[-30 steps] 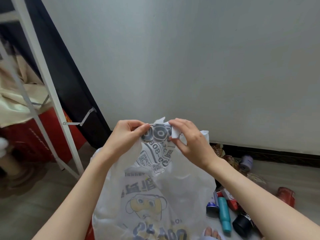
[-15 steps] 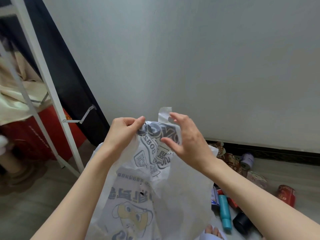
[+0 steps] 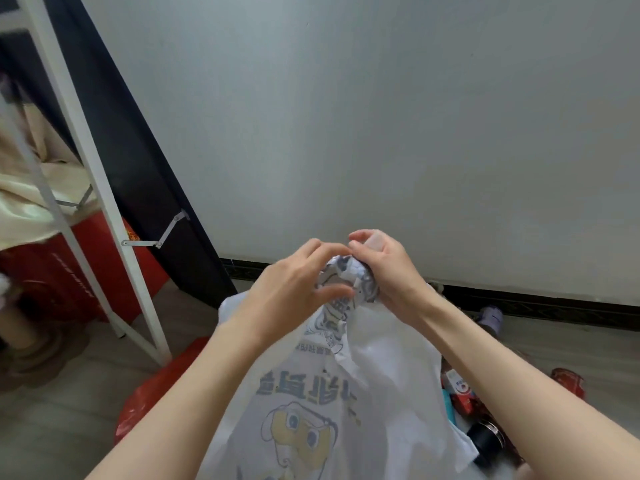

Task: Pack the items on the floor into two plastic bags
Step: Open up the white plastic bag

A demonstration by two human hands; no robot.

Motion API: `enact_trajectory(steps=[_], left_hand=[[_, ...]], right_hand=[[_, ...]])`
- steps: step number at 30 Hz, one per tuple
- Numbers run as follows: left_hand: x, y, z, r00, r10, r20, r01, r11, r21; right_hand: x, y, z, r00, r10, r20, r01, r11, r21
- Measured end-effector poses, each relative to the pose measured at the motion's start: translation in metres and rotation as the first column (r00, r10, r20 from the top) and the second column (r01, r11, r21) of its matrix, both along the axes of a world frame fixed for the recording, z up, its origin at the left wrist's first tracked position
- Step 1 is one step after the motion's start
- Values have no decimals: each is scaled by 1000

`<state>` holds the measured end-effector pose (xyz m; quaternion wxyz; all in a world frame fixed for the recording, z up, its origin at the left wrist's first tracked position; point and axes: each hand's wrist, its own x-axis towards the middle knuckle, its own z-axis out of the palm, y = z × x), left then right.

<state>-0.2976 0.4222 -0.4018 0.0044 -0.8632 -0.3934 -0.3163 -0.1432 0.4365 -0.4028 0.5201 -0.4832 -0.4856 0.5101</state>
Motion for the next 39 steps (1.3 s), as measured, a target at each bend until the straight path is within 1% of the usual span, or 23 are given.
enact_trajectory(steps=[1,2,3,4,5,6,7,8,10,12,14,16,18,22,24,26,29,32,34,35,36,38,39], left_hand=[[1,2,-2,999,32,13,-32,999,42],[0,4,-4,996,83,40,-86,991,98],[-2,7,-4,986,146,81,-155,979,129],[-4,9,-4,969,211,126,-226,967,119],[-7,11,-3,944,281,173,-298,951,84],[-10,12,-3,913,349,211,-363,932,28],[-12,12,-1,881,407,241,-413,910,-28],[-14,13,-1,855,446,264,-443,893,-72],[-19,14,1,824,476,309,-451,880,-153],[-24,17,6,799,462,384,-399,886,-236],[-26,18,10,749,453,483,-327,887,-325],[-26,17,13,695,461,552,-261,877,-403],[-26,16,14,652,465,599,-202,868,-454],[-37,19,12,586,471,660,-146,862,-486],[-43,20,9,578,470,667,-132,861,-492],[-48,21,5,581,492,649,-152,848,-507],[-61,25,0,639,567,520,-312,809,-498],[-72,26,-9,681,667,303,-527,733,-431],[-71,27,-20,696,705,133,-624,686,-374],[-69,28,-24,714,693,101,-633,700,-330],[-65,29,-26,747,653,123,-606,745,-278],[-54,28,-25,873,455,177,-438,890,-131],[-46,28,-25,934,326,146,-320,945,-64]], right_hand=[[0,1,0,998,-58,22,58,998,20],[1,2,-2,982,-155,111,143,984,105],[4,1,-3,933,-275,233,215,943,253],[6,-2,-5,842,-405,357,234,870,434],[10,-4,-8,732,-506,457,178,789,588],[12,-7,-12,626,-566,536,82,732,677],[12,-10,-16,531,-603,595,-1,702,712],[9,-14,-21,444,-612,654,-53,711,701],[0,-20,-29,286,-580,762,-84,777,623],[-4,-20,-33,182,-558,810,-80,812,578],[0,-15,-35,139,-583,801,-81,799,596],[5,-9,-34,148,-610,779,-88,776,624],[4,-9,-31,178,-594,785,-83,785,613],[2,-6,-29,226,-602,766,-98,769,632],[8,-1,-28,308,-618,723,-60,746,663],[16,3,-28,450,-527,721,-3,807,591],[33,8,-27,671,-396,626,121,892,435],[47,14,-22,799,-373,472,252,920,301],[48,17,-23,865,-309,394,248,948,200],[47,18,-24,890,-276,363,232,959,161],[45,18,-24,905,-246,347,210,968,140],[41,18,-25,916,-175,361,135,982,135],[37,18,-24,916,-134,378,91,987,132]])
